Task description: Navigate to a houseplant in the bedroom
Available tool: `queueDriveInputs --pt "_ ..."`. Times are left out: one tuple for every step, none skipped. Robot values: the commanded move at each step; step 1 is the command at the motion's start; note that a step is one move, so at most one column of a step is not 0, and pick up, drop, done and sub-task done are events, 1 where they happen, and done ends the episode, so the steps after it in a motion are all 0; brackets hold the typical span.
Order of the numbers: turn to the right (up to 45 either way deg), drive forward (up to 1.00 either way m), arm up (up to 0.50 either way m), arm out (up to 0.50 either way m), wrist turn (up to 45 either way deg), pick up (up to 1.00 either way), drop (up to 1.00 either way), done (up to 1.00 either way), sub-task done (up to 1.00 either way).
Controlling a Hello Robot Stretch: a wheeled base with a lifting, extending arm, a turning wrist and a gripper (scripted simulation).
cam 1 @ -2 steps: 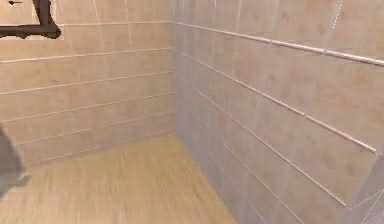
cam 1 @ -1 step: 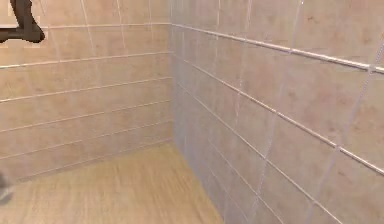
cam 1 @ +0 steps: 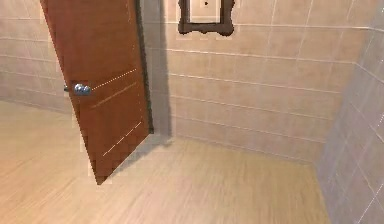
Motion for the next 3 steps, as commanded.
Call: queueDriveInputs --pt "-45.0 0.00 0.00 0.00 0.0 0.00 0.00 0.00 0.00" --pt "-15.0 0.00 0.00 0.00 0.0 0.00 0.00 0.00 0.00" --pt "0.0 0.05 0.00 0.00 0.0 0.00 0.00 0.00 0.00"
